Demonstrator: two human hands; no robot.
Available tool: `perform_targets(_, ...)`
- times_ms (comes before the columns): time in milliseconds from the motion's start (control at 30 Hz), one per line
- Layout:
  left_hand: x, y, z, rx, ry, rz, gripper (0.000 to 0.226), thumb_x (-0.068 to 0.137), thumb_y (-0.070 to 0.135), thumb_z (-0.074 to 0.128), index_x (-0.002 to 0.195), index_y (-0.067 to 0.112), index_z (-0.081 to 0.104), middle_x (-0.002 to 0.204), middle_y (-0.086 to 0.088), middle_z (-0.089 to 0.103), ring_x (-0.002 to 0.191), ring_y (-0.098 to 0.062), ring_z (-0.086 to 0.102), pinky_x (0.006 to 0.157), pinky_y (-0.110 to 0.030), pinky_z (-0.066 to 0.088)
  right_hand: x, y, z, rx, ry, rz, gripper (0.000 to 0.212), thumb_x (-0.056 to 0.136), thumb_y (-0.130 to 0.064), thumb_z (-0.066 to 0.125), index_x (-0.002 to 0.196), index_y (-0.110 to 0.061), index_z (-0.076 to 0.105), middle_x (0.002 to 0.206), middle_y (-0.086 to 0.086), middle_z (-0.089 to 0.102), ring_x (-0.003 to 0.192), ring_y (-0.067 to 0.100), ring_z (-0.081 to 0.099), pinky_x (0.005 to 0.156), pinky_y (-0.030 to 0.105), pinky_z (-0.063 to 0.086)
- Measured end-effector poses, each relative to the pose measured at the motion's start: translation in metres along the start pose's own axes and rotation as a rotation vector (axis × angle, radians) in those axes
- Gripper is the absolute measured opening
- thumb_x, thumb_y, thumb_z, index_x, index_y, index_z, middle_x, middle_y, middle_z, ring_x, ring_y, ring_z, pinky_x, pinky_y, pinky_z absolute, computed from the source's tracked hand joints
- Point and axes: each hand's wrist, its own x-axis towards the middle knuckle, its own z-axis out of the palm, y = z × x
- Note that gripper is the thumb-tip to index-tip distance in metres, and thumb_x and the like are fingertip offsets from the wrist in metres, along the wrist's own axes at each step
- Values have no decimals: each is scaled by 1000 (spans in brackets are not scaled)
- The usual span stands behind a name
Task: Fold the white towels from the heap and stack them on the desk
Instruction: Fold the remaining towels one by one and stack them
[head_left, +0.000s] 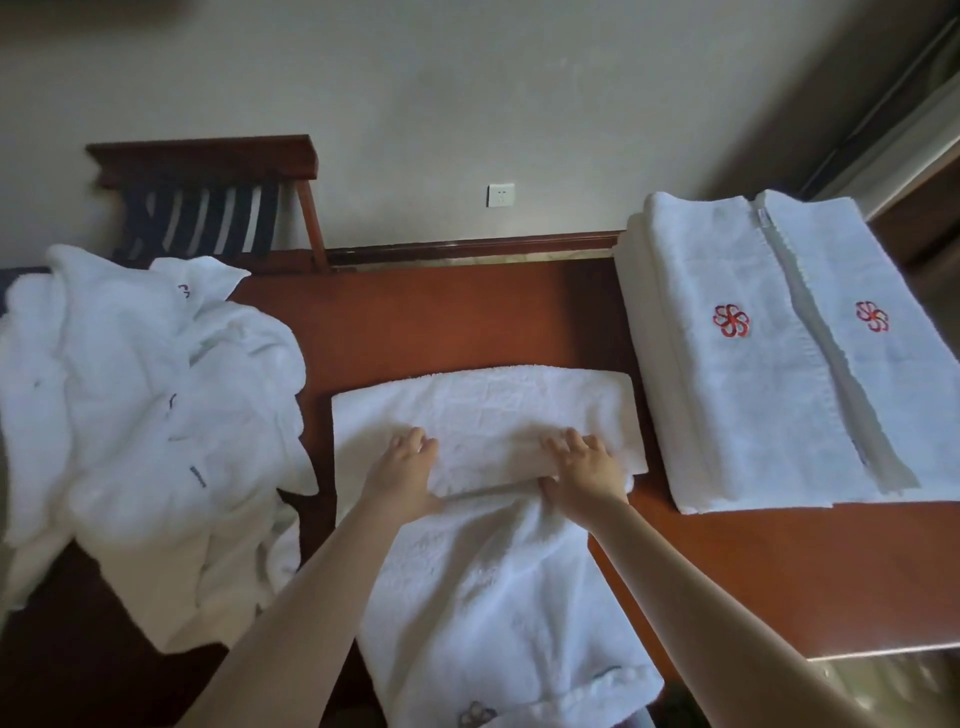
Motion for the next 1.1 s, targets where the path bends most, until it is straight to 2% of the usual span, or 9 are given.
perform_targets(133, -34, 6, 17, 19, 31, 19, 43, 80, 21, 70, 114, 14, 44, 122, -1, 37, 110, -22, 40, 86, -30, 44, -32, -7, 10, -31, 6, -46, 45, 99, -37, 40, 142, -26, 34, 145, 3, 35, 125, 26, 42, 93, 32, 47)
perform_targets(267, -68, 17, 35, 45, 16, 7, 39, 80, -1, 55, 114, 14, 45, 123, -2, 38, 110, -21, 40, 90, -28, 41, -61, 5, 15, 41, 94, -113, 27, 97, -22, 42, 122, -17, 49, 118, 4, 56, 92, 22, 57, 70, 28, 49)
perform_targets(367, -85, 23, 36, -21, -28, -49, 28, 86, 1, 49, 113, 11, 51, 124, -4, 44, 108, -21, 45, 89, -29, 42, -77, 24, 14, 69, 107, -157, 10, 95, -18, 42, 99, -15, 51, 85, 2, 60, 72, 24, 57, 53, 28, 40)
perform_targets(433, -93, 27, 29, -63, -42, -122, 29, 93, 10, 47, 122, 10, 52, 128, -6, 50, 112, -21, 50, 89, -27, 40, -83, 36, 6, 114, 128, -152, 12, 98, -24, 44, 96, -16, 53, 80, 2, 63, 69, 26, 58, 50, 28, 37)
perform_targets(500, -104, 29, 19, -64, -19, -192, 33, 97, 17, 46, 129, 9, 51, 132, -7, 53, 117, -23, 51, 91, -28, 40, -87, 45, -6, 172, 195, -143, 18, 100, -30, 45, 100, -17, 57, 85, 2, 67, 73, 27, 61, 50, 27, 35)
perform_targets(633, -117, 38, -23, 31, 138, -331, 33, 97, 15, 40, 129, 14, 49, 123, -7, 60, 109, -27, 59, 88, -35, 50, -87, 48, -50, 279, 350, -160, 19, 100, -30, 45, 100, -16, 57, 85, 7, 68, 77, 34, 62, 56, 32, 38)
perform_targets(733, -121, 44, -68, 56, 309, -396, 19, 94, 7, 41, 110, 11, 50, 106, -12, 62, 96, -33, 60, 77, -38, 50, -85, 45, -90, 322, 516, -190, 20, 99, -32, 46, 99, -15, 57, 83, 8, 67, 75, 36, 60, 55, 32, 33)
perform_targets(933, -129, 61, -145, 72, 662, -329, 14, 88, 5, 48, 101, 6, 53, 94, -14, 63, 85, -34, 58, 72, -38, 46, -89, 44, -166, 402, 726, -181, 22, 97, -33, 53, 97, -12, 60, 83, 10, 68, 77, 36, 61, 55, 32, 34)
perform_targets(1100, -123, 65, -189, 148, 753, -295, 18, 88, 6, 48, 105, 6, 54, 100, -13, 64, 92, -33, 59, 72, -37, 45, -89, 45, -214, 298, 816, -204, 25, 99, -35, 49, 94, -12, 58, 81, 7, 66, 76, 34, 61, 54, 31, 31)
